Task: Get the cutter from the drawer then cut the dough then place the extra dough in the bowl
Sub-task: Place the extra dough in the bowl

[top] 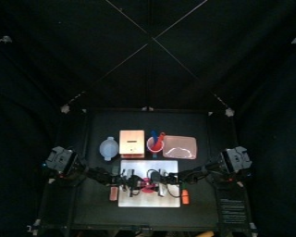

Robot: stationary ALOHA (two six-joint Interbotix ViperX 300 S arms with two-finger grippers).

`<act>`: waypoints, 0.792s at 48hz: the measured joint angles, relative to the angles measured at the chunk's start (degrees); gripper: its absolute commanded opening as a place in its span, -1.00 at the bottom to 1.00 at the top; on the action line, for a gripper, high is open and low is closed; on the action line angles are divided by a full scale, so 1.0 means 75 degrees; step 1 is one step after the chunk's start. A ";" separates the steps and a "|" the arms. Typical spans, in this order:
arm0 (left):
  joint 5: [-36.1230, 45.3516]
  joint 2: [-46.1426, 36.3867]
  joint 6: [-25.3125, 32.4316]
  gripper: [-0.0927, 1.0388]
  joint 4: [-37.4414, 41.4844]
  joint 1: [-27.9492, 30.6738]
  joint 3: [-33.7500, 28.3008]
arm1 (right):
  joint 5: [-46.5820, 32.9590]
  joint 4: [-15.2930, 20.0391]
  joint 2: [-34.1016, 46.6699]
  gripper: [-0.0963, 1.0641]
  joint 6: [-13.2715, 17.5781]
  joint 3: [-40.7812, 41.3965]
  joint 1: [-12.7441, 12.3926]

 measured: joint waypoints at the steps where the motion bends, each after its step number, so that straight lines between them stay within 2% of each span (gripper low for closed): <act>1: 0.0000 0.0000 0.0023 0.44 0.0000 0.0023 0.0012 | -0.0012 0.0000 -0.0012 0.72 -0.0012 -0.0012 0.0000; 5: -0.0012 -0.0070 0.0105 0.44 0.0000 0.0105 0.0023 | 0.0000 -0.0012 -0.0059 0.77 -0.0012 -0.0059 0.0035; 23: -0.0012 -0.0609 0.0574 0.44 -0.0012 0.0082 0.0023 | 0.0293 -0.0387 -0.0059 0.77 -0.0035 -0.0410 0.0000; 38: -0.0129 -0.1266 0.0656 0.40 0.0000 0.0082 0.0527 | 0.1160 -0.0902 -0.0094 0.77 -0.0023 -0.0727 -0.0469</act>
